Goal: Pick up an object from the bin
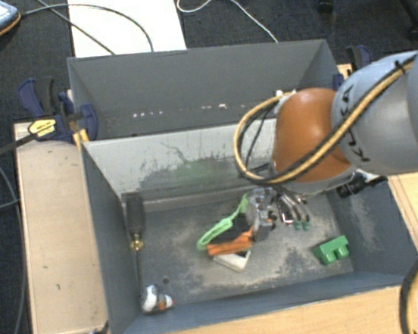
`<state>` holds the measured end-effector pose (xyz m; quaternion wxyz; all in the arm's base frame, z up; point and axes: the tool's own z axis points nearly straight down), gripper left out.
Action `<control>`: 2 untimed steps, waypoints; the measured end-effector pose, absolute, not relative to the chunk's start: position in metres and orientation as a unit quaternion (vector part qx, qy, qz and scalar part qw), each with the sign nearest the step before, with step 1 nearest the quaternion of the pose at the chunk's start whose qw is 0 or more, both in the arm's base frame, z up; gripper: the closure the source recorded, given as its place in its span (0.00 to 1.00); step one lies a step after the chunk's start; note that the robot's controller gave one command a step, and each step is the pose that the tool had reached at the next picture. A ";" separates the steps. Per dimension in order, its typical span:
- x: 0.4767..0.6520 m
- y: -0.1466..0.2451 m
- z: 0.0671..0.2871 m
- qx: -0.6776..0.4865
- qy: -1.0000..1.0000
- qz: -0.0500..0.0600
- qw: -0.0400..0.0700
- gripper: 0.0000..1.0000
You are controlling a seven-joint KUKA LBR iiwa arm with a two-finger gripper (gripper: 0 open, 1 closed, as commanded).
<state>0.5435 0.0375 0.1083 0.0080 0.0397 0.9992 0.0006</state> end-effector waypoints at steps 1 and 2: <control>0.570 0.041 0.073 0.075 0.997 0.002 0.008 1.00; 0.570 0.041 0.073 0.074 0.997 0.002 0.008 1.00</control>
Offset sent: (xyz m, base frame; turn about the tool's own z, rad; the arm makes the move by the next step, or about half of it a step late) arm 0.0000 0.0000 0.0000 0.0000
